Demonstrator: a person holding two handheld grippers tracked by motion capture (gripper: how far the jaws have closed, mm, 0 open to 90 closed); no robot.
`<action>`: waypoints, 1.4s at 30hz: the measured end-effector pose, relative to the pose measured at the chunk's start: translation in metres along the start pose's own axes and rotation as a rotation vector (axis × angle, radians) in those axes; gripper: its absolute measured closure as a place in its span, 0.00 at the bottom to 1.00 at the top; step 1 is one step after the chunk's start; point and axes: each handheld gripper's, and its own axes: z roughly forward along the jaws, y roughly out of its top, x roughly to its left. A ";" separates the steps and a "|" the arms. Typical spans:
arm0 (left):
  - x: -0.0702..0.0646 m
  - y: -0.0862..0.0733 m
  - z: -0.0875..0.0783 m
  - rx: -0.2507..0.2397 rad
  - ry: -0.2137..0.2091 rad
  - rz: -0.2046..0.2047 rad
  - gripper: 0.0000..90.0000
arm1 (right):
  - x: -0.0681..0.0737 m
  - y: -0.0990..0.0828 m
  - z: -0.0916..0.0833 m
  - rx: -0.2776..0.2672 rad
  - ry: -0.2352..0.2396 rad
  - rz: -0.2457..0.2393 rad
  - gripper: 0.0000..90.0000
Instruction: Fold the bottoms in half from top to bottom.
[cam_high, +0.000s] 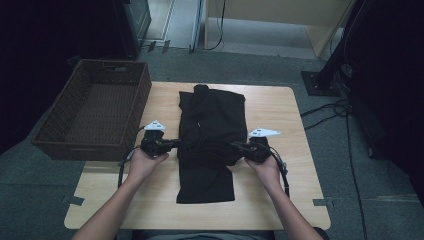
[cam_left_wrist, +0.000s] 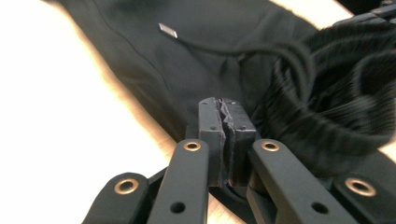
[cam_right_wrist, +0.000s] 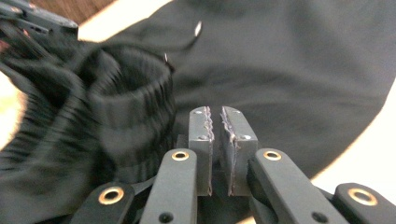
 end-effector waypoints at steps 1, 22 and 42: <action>-0.002 -0.002 0.004 0.013 -0.008 0.006 0.97 | 0.001 -0.003 0.006 0.024 0.009 0.004 0.92; -0.015 0.004 0.013 -0.004 -0.001 0.080 0.78 | 0.019 -0.002 0.001 -0.061 0.019 -0.061 0.75; -0.019 -0.013 0.034 0.029 0.040 0.064 0.76 | 0.024 -0.006 0.048 0.023 -0.062 -0.111 0.77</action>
